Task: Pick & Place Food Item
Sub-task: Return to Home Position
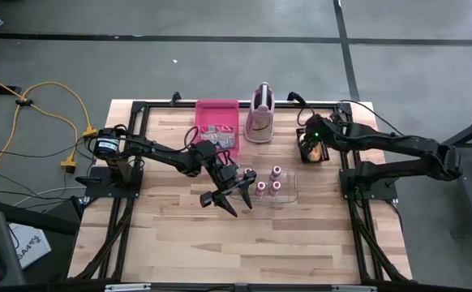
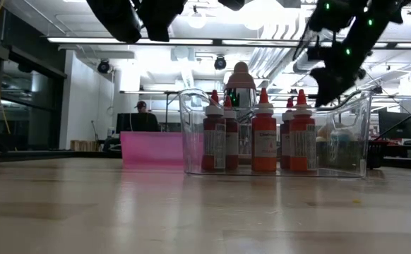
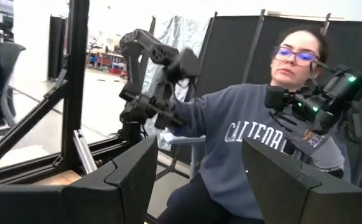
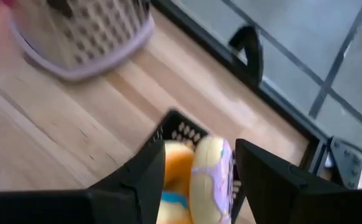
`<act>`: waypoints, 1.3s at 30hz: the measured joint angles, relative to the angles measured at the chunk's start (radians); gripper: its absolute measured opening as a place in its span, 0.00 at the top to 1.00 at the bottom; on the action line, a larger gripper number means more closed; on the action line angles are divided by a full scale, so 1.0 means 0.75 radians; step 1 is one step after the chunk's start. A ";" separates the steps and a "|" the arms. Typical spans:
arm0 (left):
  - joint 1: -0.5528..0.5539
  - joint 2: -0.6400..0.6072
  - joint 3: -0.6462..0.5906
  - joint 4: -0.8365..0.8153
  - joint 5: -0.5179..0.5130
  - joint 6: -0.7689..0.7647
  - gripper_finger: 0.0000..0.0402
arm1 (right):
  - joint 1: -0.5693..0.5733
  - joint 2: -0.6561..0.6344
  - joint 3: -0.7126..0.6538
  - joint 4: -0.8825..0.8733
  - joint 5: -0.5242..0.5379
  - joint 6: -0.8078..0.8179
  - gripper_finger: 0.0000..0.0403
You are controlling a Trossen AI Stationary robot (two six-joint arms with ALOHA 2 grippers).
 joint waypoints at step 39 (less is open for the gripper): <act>0.257 -0.135 -0.001 0.066 0.219 -0.329 0.43 | 0.462 -0.611 0.125 -0.037 -0.390 0.153 0.55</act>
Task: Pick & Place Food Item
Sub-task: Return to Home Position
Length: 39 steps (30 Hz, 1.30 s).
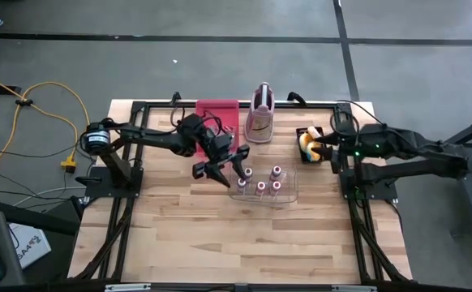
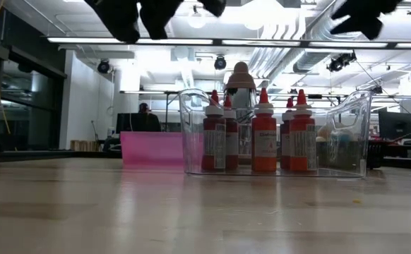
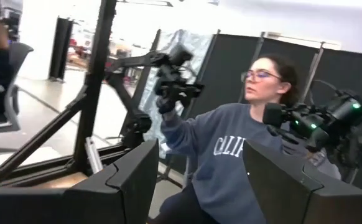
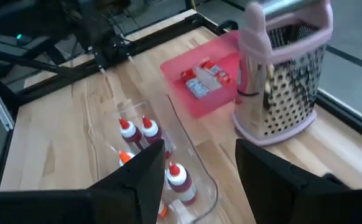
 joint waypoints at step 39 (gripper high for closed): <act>-0.165 -0.003 0.001 -0.313 -0.337 0.197 0.43 | 0.340 -0.515 -1.084 1.217 -0.108 -0.118 0.55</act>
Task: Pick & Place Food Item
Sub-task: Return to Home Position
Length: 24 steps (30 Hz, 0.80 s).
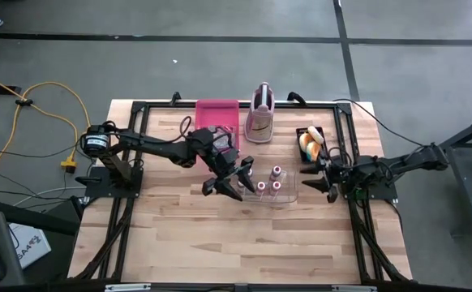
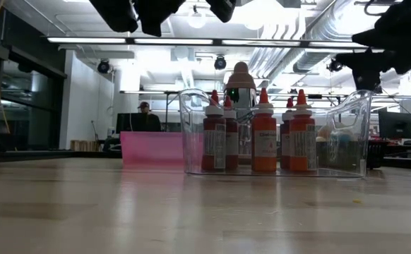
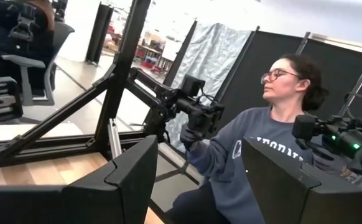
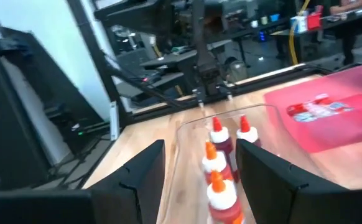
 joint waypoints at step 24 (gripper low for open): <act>-0.008 0.000 0.000 0.002 -0.037 0.000 0.43 | -0.015 -0.021 -0.002 -0.228 -0.163 0.000 0.55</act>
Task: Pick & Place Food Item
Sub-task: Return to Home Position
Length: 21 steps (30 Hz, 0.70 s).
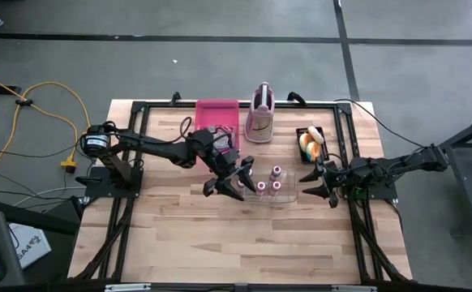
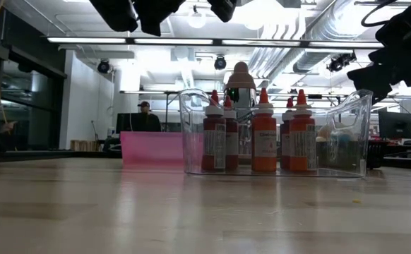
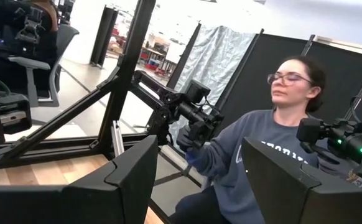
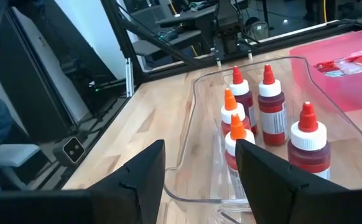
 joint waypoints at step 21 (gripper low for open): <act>0.053 0.000 0.000 -0.027 0.041 0.101 0.43 | 0.000 0.000 -0.001 -0.005 -0.039 -0.020 0.55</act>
